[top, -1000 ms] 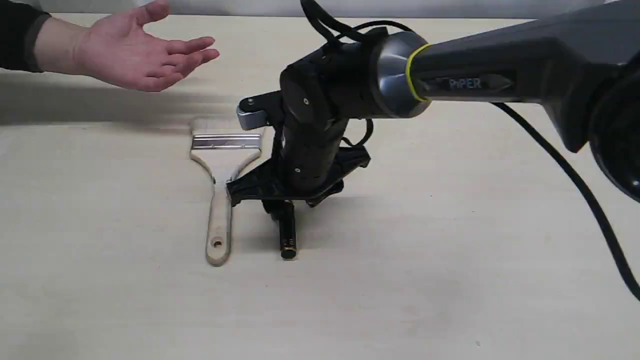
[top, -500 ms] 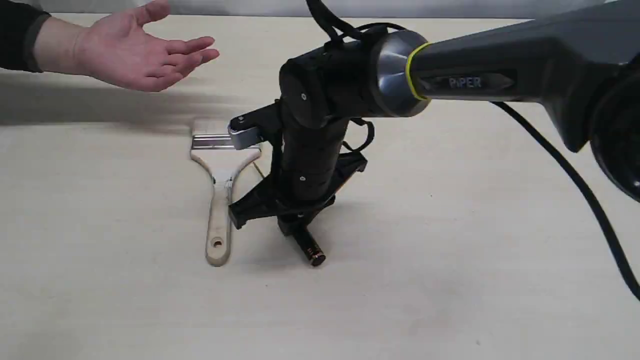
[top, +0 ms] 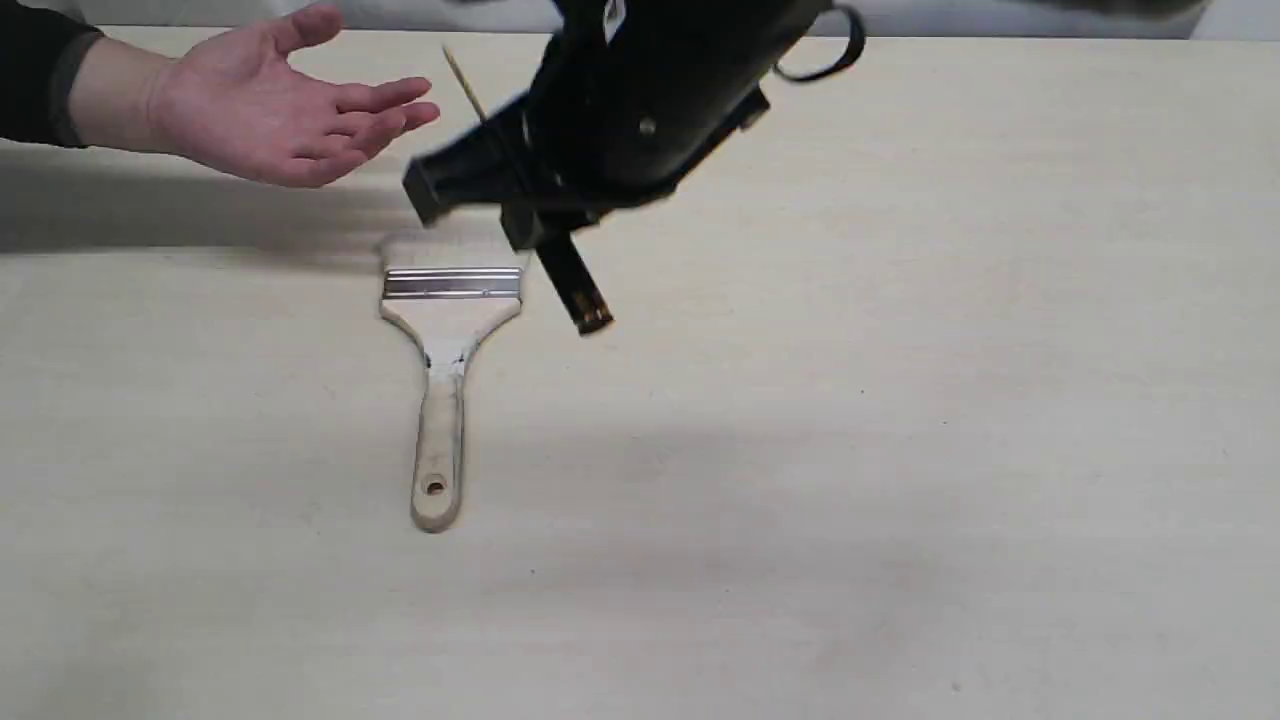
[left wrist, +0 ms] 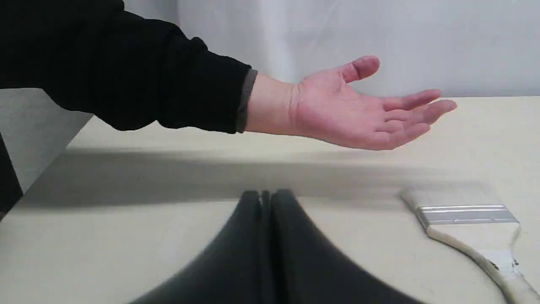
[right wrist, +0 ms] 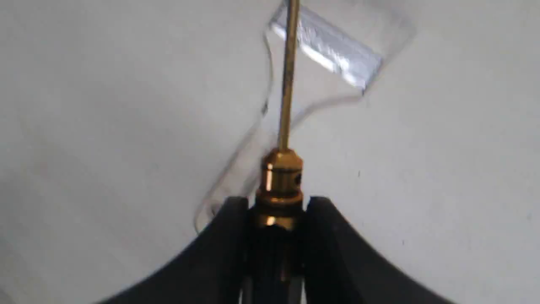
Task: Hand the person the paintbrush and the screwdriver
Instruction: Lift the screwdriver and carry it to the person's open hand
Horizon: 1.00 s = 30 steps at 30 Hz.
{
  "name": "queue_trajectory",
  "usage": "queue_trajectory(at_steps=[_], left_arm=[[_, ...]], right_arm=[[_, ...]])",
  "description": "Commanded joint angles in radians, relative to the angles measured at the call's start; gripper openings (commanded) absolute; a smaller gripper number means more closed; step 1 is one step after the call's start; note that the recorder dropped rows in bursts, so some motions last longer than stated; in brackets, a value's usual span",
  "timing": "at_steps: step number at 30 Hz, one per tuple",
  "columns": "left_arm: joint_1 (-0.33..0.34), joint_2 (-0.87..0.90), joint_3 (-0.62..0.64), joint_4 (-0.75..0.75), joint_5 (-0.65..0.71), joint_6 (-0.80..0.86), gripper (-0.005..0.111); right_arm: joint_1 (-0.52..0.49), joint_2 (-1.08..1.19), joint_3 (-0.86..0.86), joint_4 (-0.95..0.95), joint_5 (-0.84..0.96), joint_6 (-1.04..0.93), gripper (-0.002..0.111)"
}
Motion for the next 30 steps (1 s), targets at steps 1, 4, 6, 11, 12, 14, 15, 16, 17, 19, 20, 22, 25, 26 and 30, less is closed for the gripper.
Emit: queue_trajectory(at_steps=[1,4,6,11,12,14,15,16,17,19,20,22,25,26,30], left_arm=[[-0.008,-0.002,0.002,-0.003,-0.006,-0.002,0.000],[-0.008,-0.002,0.002,-0.003,-0.006,-0.002,0.000],[-0.008,-0.002,0.002,-0.003,-0.003,-0.002,0.000],[-0.008,-0.002,0.002,-0.003,-0.006,-0.002,0.000],[-0.008,-0.002,0.002,-0.003,-0.006,-0.002,0.000],[-0.008,-0.002,0.002,-0.003,-0.006,-0.002,0.000],[-0.008,-0.002,0.002,-0.003,-0.006,-0.002,0.000],[-0.008,-0.002,0.002,-0.003,-0.006,-0.002,0.000],[-0.008,-0.002,0.002,-0.003,-0.006,-0.002,0.000],[-0.008,-0.002,0.002,-0.003,-0.006,-0.002,0.000],[-0.008,-0.002,0.002,-0.003,-0.006,-0.002,0.000],[-0.008,-0.002,0.002,-0.003,-0.006,-0.002,0.000],[-0.008,-0.002,0.002,-0.003,-0.006,-0.002,0.000],[-0.008,-0.002,0.002,-0.003,-0.006,-0.002,0.000],[-0.008,-0.002,0.002,-0.003,-0.006,-0.002,0.000]], right_arm=[[0.001,-0.058,-0.093,0.002,-0.066,-0.012,0.005],[0.001,-0.040,-0.212,0.038,-0.131,-0.024,0.005],[0.001,-0.008,-0.271,0.088,-0.170,-0.064,0.005],[0.004,0.156,-0.462,0.246,-0.193,-0.212,0.005],[0.010,0.181,-0.492,0.248,-0.193,-0.229,0.005],[0.022,0.261,-0.561,0.245,-0.209,-0.261,0.005],[0.025,0.299,-0.591,0.245,-0.223,-0.267,0.005],[0.034,0.340,-0.617,0.246,-0.248,-0.272,0.005],[0.035,0.375,-0.640,0.246,-0.276,-0.277,0.005],[0.043,0.446,-0.668,0.246,-0.344,-0.284,0.005],[0.044,0.470,-0.673,0.246,-0.374,-0.297,0.005],[0.047,0.520,-0.673,0.246,-0.442,-0.314,0.005],[0.047,0.595,-0.673,0.248,-0.506,-0.329,0.005],[0.047,0.616,-0.673,0.248,-0.514,-0.338,0.005],[0.047,0.670,-0.673,0.255,-0.533,-0.352,0.013]])
